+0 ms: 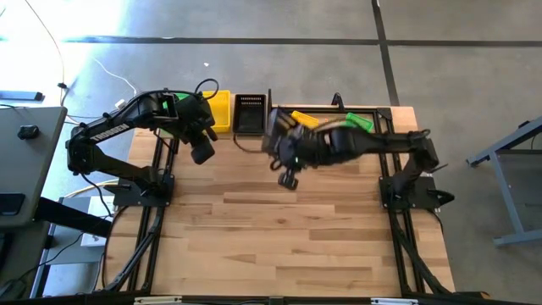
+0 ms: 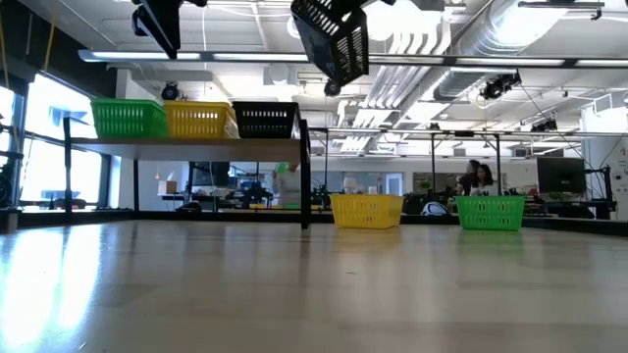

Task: Stack baskets on shelf by color
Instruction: Stack the black bin on top of the black bin on the shelf

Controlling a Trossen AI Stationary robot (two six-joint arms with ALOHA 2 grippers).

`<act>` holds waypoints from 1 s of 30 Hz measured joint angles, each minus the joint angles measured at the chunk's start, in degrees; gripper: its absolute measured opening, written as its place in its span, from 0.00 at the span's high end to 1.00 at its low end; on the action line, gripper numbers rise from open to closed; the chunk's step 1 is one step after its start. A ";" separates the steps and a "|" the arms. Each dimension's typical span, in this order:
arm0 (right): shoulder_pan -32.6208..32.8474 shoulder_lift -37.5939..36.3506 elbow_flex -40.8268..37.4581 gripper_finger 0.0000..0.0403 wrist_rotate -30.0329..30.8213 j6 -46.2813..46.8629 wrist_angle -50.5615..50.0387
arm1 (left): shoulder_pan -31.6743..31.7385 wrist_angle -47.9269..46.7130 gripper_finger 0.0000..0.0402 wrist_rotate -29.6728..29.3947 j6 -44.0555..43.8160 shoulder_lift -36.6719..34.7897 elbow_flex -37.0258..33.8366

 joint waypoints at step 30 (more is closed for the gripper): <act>-23.73 7.76 20.47 1.00 -0.19 -35.29 -1.96 | 0.00 0.07 0.66 0.00 -6.86 0.00 0.00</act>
